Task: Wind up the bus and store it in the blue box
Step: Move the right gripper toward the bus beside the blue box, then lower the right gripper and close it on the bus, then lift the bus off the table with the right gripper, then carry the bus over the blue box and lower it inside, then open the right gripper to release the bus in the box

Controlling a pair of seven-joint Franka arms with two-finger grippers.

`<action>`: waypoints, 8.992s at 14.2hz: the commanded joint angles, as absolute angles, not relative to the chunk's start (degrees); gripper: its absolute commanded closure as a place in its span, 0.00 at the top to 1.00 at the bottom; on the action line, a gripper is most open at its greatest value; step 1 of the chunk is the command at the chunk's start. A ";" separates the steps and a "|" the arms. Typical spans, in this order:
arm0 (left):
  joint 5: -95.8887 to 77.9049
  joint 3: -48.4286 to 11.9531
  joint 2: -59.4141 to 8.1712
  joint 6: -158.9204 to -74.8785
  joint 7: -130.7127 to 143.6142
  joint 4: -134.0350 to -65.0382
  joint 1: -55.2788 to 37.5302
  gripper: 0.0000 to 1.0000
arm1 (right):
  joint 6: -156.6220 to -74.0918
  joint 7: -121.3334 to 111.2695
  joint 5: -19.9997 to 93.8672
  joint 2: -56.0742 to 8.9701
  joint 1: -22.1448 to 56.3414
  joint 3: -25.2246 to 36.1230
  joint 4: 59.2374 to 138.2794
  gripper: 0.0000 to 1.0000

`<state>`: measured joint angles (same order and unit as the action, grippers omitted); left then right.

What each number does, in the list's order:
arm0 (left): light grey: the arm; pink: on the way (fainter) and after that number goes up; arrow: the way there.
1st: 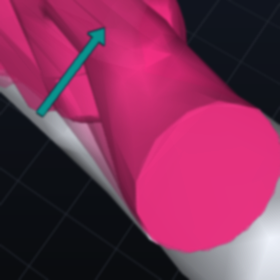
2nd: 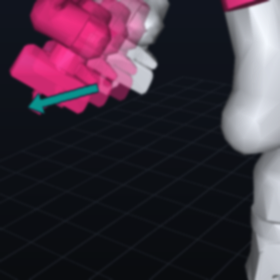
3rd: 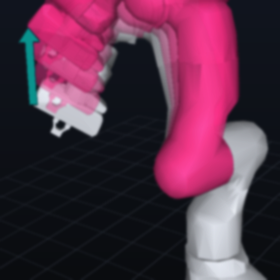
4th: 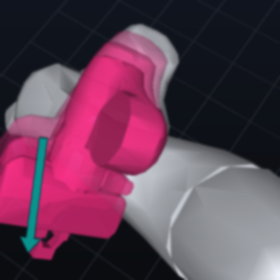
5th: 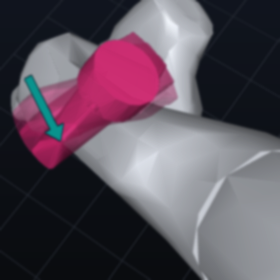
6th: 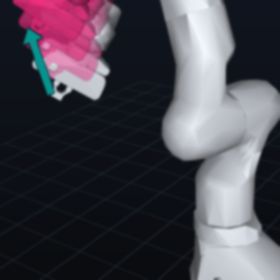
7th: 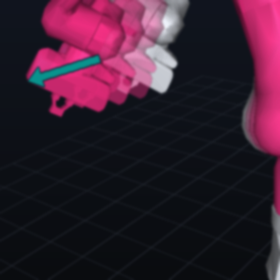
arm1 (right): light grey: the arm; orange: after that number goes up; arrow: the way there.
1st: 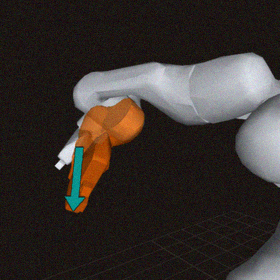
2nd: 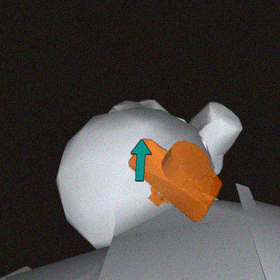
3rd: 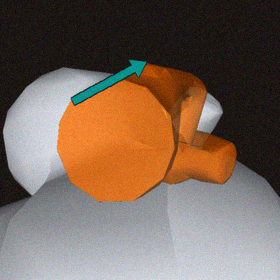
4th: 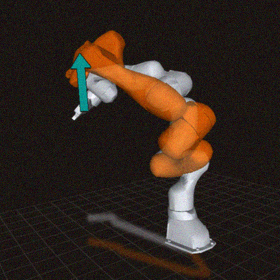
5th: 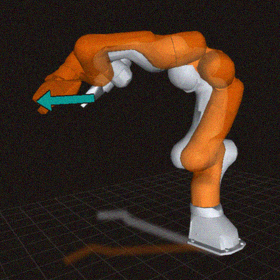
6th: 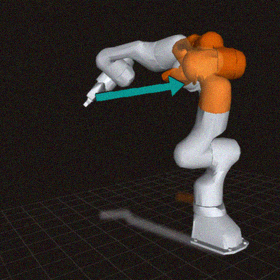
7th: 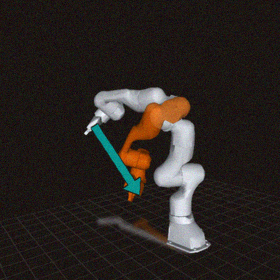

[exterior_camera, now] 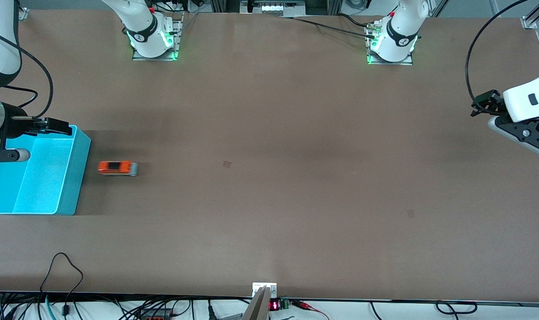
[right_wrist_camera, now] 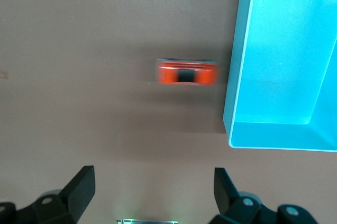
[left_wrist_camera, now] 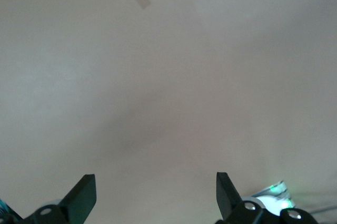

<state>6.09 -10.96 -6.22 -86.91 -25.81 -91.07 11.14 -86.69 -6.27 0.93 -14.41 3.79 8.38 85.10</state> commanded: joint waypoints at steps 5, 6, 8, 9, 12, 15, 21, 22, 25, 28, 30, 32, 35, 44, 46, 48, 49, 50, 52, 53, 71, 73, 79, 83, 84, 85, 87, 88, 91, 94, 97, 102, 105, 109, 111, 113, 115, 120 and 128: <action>-0.18 -3.34 0.25 -94.91 -4.40 -97.46 5.45 1.00 | -86.04 -6.06 1.41 -14.06 3.43 8.17 85.17 1.00; -0.18 -3.34 1.83 -97.27 -4.39 -99.38 5.28 1.00 | -86.04 -6.15 1.41 -14.06 3.43 8.17 85.17 1.00; -0.26 -3.25 5.87 -102.81 -4.13 -104.39 3.96 1.00 | -86.04 -6.33 1.41 -14.06 3.43 8.17 85.25 1.00; -0.26 -3.25 6.41 -102.92 -4.13 -104.94 3.96 1.00 | -85.78 -6.42 1.49 -14.06 3.43 8.17 85.60 1.00; -0.35 -3.95 3.88 -97.14 -3.87 -100.39 3.96 1.00 | -81.49 -6.50 2.98 -13.98 3.60 8.17 85.78 1.00; -0.18 -6.06 3.43 -93.00 1.65 -98.53 3.78 1.00 | -81.12 -6.68 2.99 -15.20 3.25 8.35 85.69 1.00; 0.62 -8.87 3.34 -92.64 1.76 -97.65 3.52 1.00 | -86.64 -19.31 2.99 -12.23 -1.14 7.73 97.17 1.00; 0.62 -9.31 3.34 -92.64 1.76 -97.65 3.52 1.00 | -89.53 -21.16 2.81 -11.17 -1.93 7.65 100.60 1.00; 0.62 -9.32 3.34 -92.64 1.76 -97.56 3.60 1.00 | -97.01 -28.44 2.02 -10.63 -6.04 3.54 105.20 1.00; 0.62 -9.40 3.34 -92.72 1.76 -97.47 3.60 1.00 | -105.09 -41.69 1.05 -11.16 -12.37 -0.96 108.89 1.00; 0.62 -9.40 3.25 -92.72 1.76 -97.47 3.60 1.00 | -109.58 -48.75 0.88 -11.95 -12.40 -1.32 110.12 1.00; 0.62 -9.40 3.25 -92.81 1.84 -97.47 3.52 1.00 | -112.05 -54.55 0.53 -13.70 -12.39 -1.32 110.13 1.00; 0.62 -9.32 3.25 -92.73 1.85 -97.56 3.60 1.00 | -117.59 -64.49 -1.13 -15.20 -12.30 -3.68 110.22 1.00; 0.53 -9.49 3.25 -92.72 1.58 -97.47 3.52 1.00 | -134.81 -66.27 -14.15 -15.73 -13.53 -6.94 120.31 1.00; 0.53 -9.40 3.25 -92.72 1.50 -97.47 3.60 1.00 | -138.23 -69.23 -14.06 -17.31 -15.63 -7.12 121.29 1.00; 0.53 -9.40 3.16 -92.72 1.23 -97.56 3.78 1.00 | -140.70 -72.58 -13.62 -18.89 -16.87 -7.12 121.38 1.00; 0.61 -9.40 3.16 -92.81 1.32 -97.47 3.78 1.00 | -141.41 -72.77 -13.62 -19.33 -16.96 -7.21 121.38 1.00; 0.53 -9.40 3.16 -92.73 1.32 -97.47 3.78 1.00 | -142.20 -72.77 -13.36 -19.86 -16.96 -7.21 121.38 1.00; 0.53 -9.40 3.25 -92.29 1.23 -97.47 3.78 1.00 | -143.35 -72.86 -12.66 -21.18 -16.96 -7.29 121.29 1.00; 0.53 -9.49 3.16 -92.20 1.32 -97.47 3.52 1.00 | -144.05 -72.86 -12.40 -21.79 -16.88 -7.47 121.20 1.00; 0.44 -9.40 2.46 -92.11 1.49 -96.50 3.52 1.00 | -149.94 -75.41 -8.97 -28.39 -18.11 -9.23 119.62 0.81; 0.44 -9.40 2.46 -92.11 1.58 -96.42 3.52 1.00 | -149.85 -74.80 -8.88 -28.39 -18.11 -9.23 119.62 0.38; 0.44 -9.40 2.11 -92.11 1.58 -95.89 3.52 1.00 | -149.50 -70.16 -8.79 -27.95 -17.23 -9.23 119.62 0.00; 0.44 -9.49 2.02 -92.11 1.76 -95.89 3.52 1.00 | -143.55 -50.68 -7.04 -23.40 -11.18 -9.23 116.20 0.00; 0.44 -9.49 2.02 -92.11 1.76 -95.89 3.52 1.00 | -140.31 -46.10 -6.42 -21.73 -10.55 -9.23 114.80 0.00; 0.44 -9.41 2.02 -92.20 1.76 -95.89 3.52 1.00 | -136.97 -43.18 -6.16 -20.49 -10.37 -9.23 113.05 0.00; 0.44 -9.49 2.02 -92.11 1.85 -95.89 3.52 1.00 | -131.59 -36.24 -4.75 -17.94 -10.54 -9.05 112.24 0.00; 0.44 -9.49 2.02 -92.11 1.85 -95.89 3.43 1.00 | -129.92 -35.17 -4.66 -16.54 -11.16 -8.79 112.24 0.00; 0.44 -9.49 2.02 -92.20 1.85 -95.80 3.43 1.00 | -127.01 -34.54 -1.25 -13.54 -13.36 -2.76 111.63 0.00; 0.44 -9.49 2.02 -92.11 1.93 -95.80 3.43 1.00 | -126.12 -35.51 0.53 -15.37 -13.53 4.03 108.73 0.00; 0.35 -9.49 2.02 -92.20 2.02 -95.80 3.43 1.00 | -126.47 -34.81 0.79 -18.97 -13.71 7.99 105.39 0.00; 0.35 -9.40 0.45 -92.20 1.76 -93.79 3.43 1.00 | -137.08 -30.95 4.48 -26.70 -14.41 10.99 104.25 0.00; 0.53 -9.40 -0.61 -92.11 1.67 -92.37 3.43 1.00 | -138.43 -30.41 4.74 -29.35 -15.99 10.90 103.97 0.00; 0.35 -9.40 -0.62 -91.32 1.67 -92.37 3.69 1.00 | -138.16 -28.48 5.27 -30.67 -17.04 10.90 104.32 0.00; 0.35 -9.40 -0.70 -91.32 1.67 -92.29 3.69 1.00 | -138.08 -28.39 5.27 -31.37 -17.58 10.90 104.41 0.00; 0.35 -9.40 -0.79 -91.32 1.41 -92.29 3.95 1.00 | -137.90 -28.39 6.14 -32.07 -17.58 10.90 104.68 0.01; 0.26 -9.32 -0.79 -91.32 1.41 -92.37 4.04 1.00 | -137.90 -28.39 6.42 -32.95 -17.58 10.90 104.85 0.04; 0.09 -9.14 -0.88 -89.83 1.23 -92.37 4.22 1.00 | -137.90 -28.56 6.42 -33.05 -17.49 10.72 104.85 0.72; 0.00 -9.05 -0.79 -89.74 1.14 -92.37 4.22 1.00 | -135.37 -29.00 5.89 -28.67 -16.96 10.20 103.98 1.00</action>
<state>0.45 -9.01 0.12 -91.24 1.11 -94.33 4.13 -138.34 -28.87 5.48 -32.60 -17.02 10.80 104.07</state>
